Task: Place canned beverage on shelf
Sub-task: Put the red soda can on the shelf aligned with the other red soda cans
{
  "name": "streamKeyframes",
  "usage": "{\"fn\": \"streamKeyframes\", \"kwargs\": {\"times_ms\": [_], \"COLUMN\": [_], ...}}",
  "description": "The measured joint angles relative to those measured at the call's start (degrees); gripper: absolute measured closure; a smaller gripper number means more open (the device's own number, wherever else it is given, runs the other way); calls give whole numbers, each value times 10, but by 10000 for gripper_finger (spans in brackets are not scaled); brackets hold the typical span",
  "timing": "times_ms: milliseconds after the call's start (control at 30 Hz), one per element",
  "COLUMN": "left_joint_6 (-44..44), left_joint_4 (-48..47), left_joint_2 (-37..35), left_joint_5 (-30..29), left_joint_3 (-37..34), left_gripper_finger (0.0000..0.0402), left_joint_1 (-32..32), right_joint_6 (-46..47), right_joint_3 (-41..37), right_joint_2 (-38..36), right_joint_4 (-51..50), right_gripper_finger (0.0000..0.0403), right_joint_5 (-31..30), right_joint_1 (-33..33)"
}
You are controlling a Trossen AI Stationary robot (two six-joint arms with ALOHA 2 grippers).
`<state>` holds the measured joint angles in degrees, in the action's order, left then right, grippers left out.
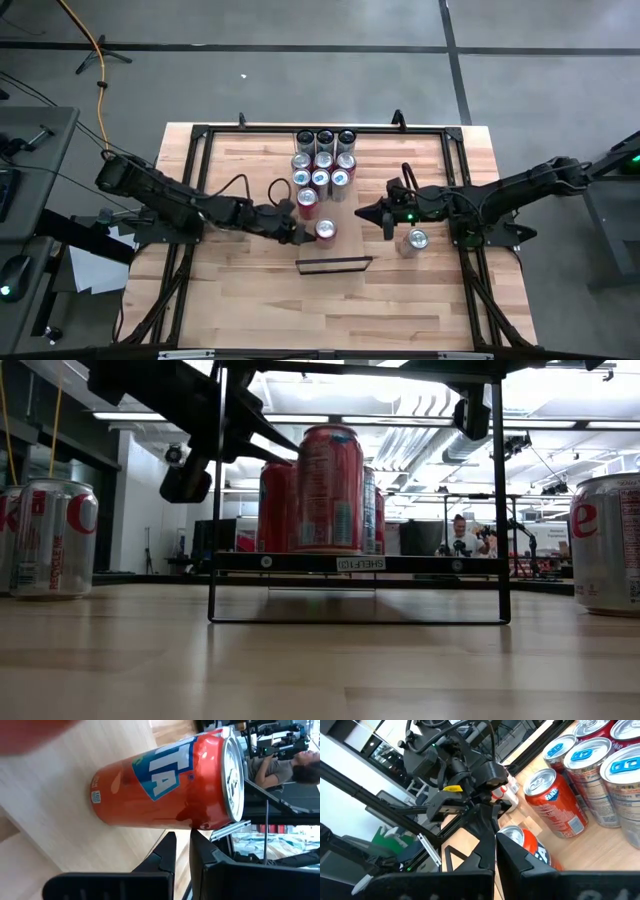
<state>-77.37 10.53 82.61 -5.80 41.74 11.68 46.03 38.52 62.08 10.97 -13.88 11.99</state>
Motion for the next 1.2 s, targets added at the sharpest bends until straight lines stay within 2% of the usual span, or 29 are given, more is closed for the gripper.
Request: {"fn": "streamKeyframes", "kwargs": {"times_ms": [233,367,567,733,933,1100,1200], "left_joint_6": [17,38,99,182,220,220,220], "left_joint_4": [0,-4,-9,-42,-89,-119,-128], "left_joint_2": [0,-14,-97,-189,-260,-275,-275], "left_joint_5": [6,27,18,-37,-100,-109,-110], "left_joint_3": [0,-1,0,0,0,0,0], "left_gripper_finger": [401,401,401,401,401,401,401], "left_joint_1": [-28,-36,-37,-30,-21,-19,-19], "right_joint_6": [9,60,66,90,48,26,28], "right_joint_3": [0,0,1,20,116,198,226], "right_joint_2": [0,0,10,42,107,146,158], "right_joint_4": [1,3,4,-20,-159,-307,-356], "right_gripper_finger": [402,402,402,402,402,402,402], "right_joint_5": [-1,8,25,68,111,111,111], "right_joint_1": [0,0,10,12,13,8,7]}}
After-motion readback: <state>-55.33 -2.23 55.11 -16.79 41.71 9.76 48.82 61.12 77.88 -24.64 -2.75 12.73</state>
